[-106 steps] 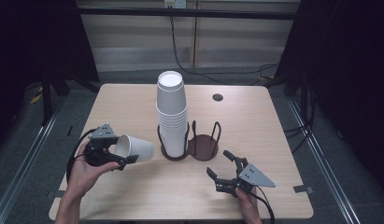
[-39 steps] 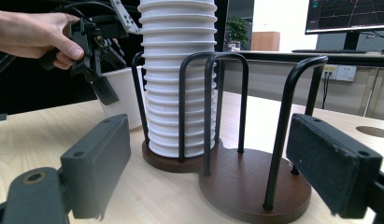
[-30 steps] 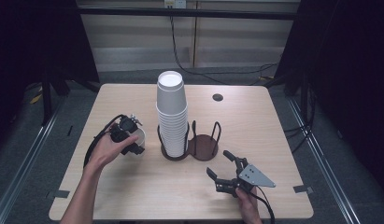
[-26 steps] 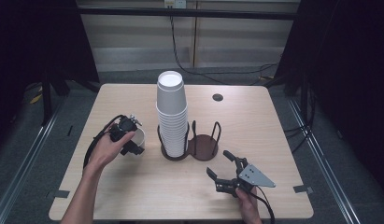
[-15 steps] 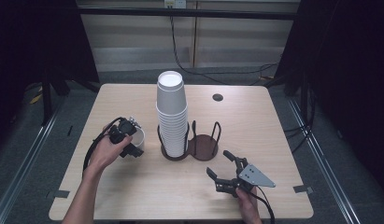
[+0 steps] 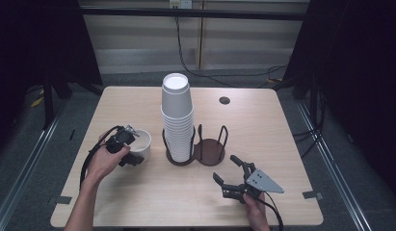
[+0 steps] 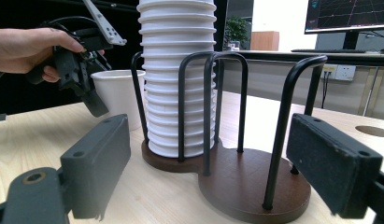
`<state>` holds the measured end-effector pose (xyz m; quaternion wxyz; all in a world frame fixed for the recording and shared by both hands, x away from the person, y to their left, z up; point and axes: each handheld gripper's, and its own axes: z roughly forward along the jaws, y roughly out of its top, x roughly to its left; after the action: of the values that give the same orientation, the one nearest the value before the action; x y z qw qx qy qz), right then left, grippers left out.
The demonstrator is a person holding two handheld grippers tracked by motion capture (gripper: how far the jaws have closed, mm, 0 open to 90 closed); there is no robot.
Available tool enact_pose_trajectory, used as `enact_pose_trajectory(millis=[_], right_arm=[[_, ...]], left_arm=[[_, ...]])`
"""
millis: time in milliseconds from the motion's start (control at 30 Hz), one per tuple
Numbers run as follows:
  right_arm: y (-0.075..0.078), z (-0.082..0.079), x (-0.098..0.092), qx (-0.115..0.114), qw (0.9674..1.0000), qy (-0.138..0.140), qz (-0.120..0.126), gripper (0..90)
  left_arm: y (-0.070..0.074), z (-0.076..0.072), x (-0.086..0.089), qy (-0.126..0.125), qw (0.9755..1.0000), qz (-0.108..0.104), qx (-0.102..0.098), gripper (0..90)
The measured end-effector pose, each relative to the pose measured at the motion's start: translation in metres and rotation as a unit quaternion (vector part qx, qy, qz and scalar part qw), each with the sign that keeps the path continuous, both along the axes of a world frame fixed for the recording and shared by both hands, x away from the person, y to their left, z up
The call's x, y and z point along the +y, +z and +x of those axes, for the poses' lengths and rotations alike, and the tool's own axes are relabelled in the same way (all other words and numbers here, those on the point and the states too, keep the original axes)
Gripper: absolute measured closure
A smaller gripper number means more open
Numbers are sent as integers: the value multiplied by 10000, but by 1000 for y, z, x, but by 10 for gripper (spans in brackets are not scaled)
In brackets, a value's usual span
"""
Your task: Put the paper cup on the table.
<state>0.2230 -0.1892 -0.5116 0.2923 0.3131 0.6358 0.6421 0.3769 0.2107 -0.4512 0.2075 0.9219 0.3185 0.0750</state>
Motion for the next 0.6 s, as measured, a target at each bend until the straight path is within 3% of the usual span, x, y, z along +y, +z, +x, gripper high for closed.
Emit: enact_pose_trajectory(millis=[200,333,600], right_arm=[[0,0,0,0,10000,5,-2,130],[0,0,0,-1,10000,0,0,130],[0,0,0,-1,10000,-1,0,130]], left_arm=[[8,-7,11,180,9989,-403,-175,168],[11,-12,19,382,9964,-680,-324,161],[9,-28,26,464,9920,-1087,-436,161]])
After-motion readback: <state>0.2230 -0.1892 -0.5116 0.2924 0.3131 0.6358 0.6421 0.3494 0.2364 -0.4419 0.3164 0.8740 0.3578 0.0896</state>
